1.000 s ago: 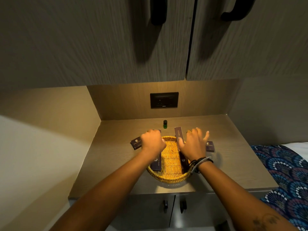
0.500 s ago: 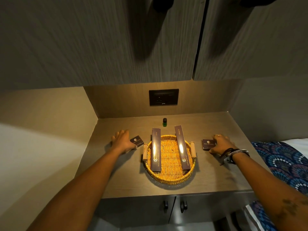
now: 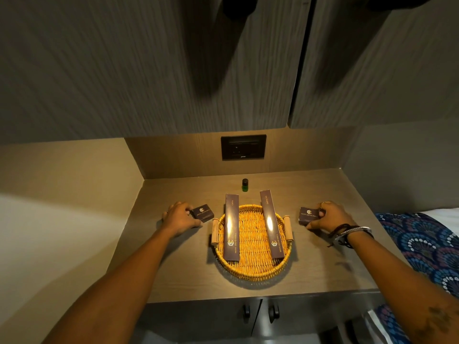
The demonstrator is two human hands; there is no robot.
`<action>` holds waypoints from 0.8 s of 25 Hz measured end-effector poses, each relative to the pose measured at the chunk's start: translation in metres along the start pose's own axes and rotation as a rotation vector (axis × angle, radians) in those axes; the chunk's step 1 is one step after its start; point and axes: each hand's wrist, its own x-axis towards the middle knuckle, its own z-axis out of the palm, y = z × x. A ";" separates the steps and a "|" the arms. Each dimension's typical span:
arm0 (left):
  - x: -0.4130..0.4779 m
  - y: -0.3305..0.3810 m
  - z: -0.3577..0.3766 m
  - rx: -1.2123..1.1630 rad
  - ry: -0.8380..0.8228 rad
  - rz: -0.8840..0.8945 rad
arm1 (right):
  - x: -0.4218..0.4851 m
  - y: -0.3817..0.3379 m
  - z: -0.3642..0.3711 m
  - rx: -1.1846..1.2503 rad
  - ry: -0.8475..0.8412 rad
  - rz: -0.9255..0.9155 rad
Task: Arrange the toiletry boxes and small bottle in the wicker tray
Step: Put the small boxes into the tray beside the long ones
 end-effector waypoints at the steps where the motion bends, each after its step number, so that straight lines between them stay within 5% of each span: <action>1: -0.001 0.002 -0.002 -0.087 0.020 -0.006 | -0.002 -0.005 -0.002 0.080 0.029 0.000; 3: 0.000 0.011 -0.009 -0.252 0.052 -0.006 | -0.006 -0.021 -0.007 0.260 0.100 -0.014; 6: 0.000 0.036 -0.020 -0.390 0.075 0.064 | -0.018 -0.057 -0.013 0.216 0.153 -0.189; 12: -0.009 0.086 -0.015 -0.356 0.040 0.237 | -0.057 -0.125 0.026 -0.346 -0.003 -0.540; 20: -0.016 0.100 0.008 -0.163 0.009 0.318 | -0.070 -0.125 0.070 -0.704 -0.042 -0.488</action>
